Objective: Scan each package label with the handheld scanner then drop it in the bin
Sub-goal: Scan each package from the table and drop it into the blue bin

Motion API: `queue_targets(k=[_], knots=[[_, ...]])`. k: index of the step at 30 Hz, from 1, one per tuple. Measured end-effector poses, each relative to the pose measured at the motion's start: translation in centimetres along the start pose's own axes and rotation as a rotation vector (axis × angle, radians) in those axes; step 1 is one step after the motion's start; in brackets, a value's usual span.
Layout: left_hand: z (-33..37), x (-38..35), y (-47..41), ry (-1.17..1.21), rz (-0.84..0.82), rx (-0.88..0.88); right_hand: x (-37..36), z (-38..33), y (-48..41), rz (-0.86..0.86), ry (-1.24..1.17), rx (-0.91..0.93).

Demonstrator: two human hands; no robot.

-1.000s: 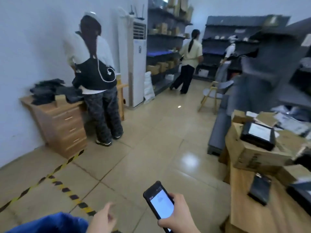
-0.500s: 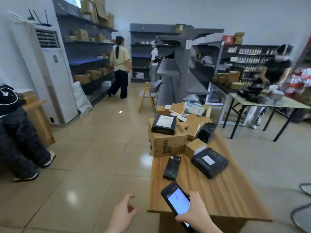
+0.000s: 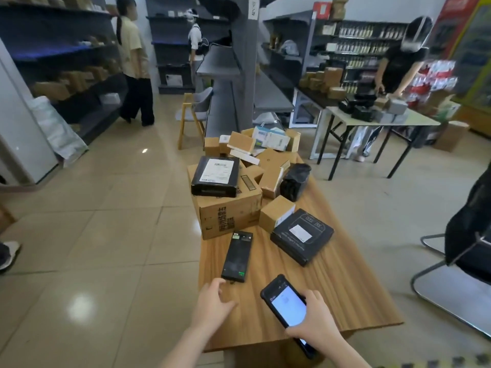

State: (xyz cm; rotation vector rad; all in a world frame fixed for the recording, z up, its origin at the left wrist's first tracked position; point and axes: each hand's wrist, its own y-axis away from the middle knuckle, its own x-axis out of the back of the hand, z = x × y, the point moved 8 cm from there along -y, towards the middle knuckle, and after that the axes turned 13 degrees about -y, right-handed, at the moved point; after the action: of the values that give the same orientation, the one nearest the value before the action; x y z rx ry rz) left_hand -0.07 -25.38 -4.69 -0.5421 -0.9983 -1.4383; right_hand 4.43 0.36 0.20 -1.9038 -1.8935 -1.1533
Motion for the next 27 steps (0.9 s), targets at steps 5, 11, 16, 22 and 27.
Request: queue_targets(k=[5, 11, 16, 22, 27], knots=[[2.1, -1.4, -7.1, -0.109, 0.003, -0.013, -0.4, -0.7, -5.3, 0.009, -0.017, -0.053], [4.2, -4.1, -13.1, -0.292, -0.082, -0.071, -1.6, -0.3, -9.7, 0.009, -0.007, -0.141], [3.7, -5.8, -14.8, -0.437, -0.126, -0.085, -2.5, 0.4, -11.6, -0.017, 0.003, -0.217], [2.7, -4.8, -15.6, -0.125, -0.195, -0.122, -2.4, 0.4, -13.3, -0.032, -0.002, -0.185], [0.9, -3.1, -14.6, 0.025, -0.245, -0.107, -2.0, -0.2, -14.3, -0.067, 0.024, -0.124]])
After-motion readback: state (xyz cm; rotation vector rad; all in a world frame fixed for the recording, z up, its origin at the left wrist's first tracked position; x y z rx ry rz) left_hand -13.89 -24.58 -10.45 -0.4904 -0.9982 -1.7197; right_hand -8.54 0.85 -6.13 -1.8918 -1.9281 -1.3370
